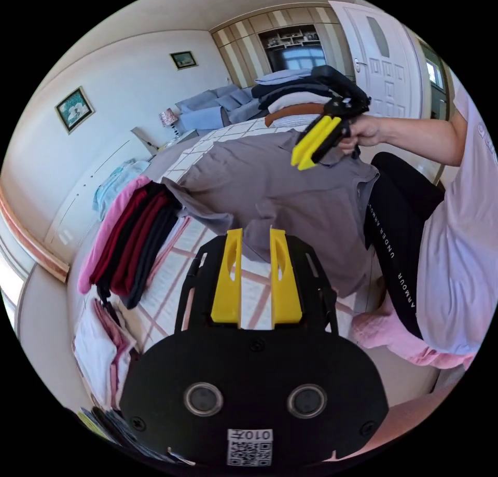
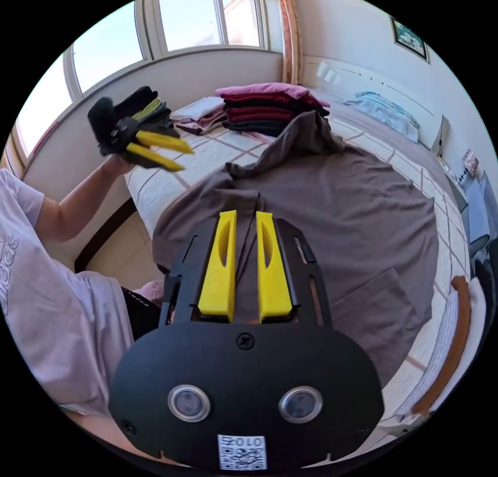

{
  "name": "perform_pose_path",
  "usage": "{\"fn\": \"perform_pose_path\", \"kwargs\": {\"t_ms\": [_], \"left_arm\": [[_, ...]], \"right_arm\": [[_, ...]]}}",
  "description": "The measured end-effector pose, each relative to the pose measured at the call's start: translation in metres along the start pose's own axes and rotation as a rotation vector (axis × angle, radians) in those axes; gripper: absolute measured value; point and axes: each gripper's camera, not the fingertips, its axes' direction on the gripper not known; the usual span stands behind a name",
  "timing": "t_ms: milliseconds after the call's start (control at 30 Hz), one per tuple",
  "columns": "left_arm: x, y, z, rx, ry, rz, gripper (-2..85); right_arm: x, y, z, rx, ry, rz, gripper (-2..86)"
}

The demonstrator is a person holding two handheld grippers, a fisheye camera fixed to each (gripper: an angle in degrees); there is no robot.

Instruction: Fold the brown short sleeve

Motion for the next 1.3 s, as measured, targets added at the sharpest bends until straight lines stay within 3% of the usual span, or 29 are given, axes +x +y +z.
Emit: {"fn": "perform_pose_path", "kwargs": {"t_ms": [67, 133, 300, 400, 533, 633, 1067, 1200, 1300], "left_arm": [[-0.042, -0.024, 0.025, -0.071, 0.067, -0.08, 7.5], [-0.074, -0.048, 0.069, -0.271, 0.148, -0.173, 8.0], [-0.071, -0.055, 0.118, -0.477, 0.139, -0.114, 7.1], [-0.092, -0.041, 0.111, -0.407, 0.054, -0.243, 4.6], [-0.14, -0.001, 0.098, -0.237, 0.295, -0.476, 2.4], [-0.161, 0.025, 0.095, -0.194, 0.318, -0.583, 1.6], [-0.14, -0.003, 0.11, -0.403, 0.102, -0.435, 1.9], [-0.161, 0.038, 0.089, -0.349, 0.133, -0.618, 0.1], [-0.172, 0.082, 0.081, -0.211, 0.281, -0.795, 0.0]], "right_arm": [[-0.014, 0.029, 0.004, -0.02, 0.035, 0.046, 6.2], [-0.024, 0.043, 0.005, -0.028, 0.055, 0.068, 6.3], [-0.033, 0.061, -0.004, -0.015, 0.059, 0.1, 6.0], [-0.033, 0.063, -0.009, -0.003, 0.048, 0.104, 5.6], [-0.036, 0.064, -0.007, -0.012, 0.002, 0.104, 5.6], [-0.04, 0.064, -0.001, -0.029, 0.006, 0.107, 6.0], [-0.052, 0.064, -0.01, -0.066, 0.038, 0.135, 6.2], [-0.055, 0.068, -0.014, -0.045, 0.029, 0.156, 5.9], [-0.055, 0.07, -0.016, -0.028, 0.016, 0.168, 5.9]]}}
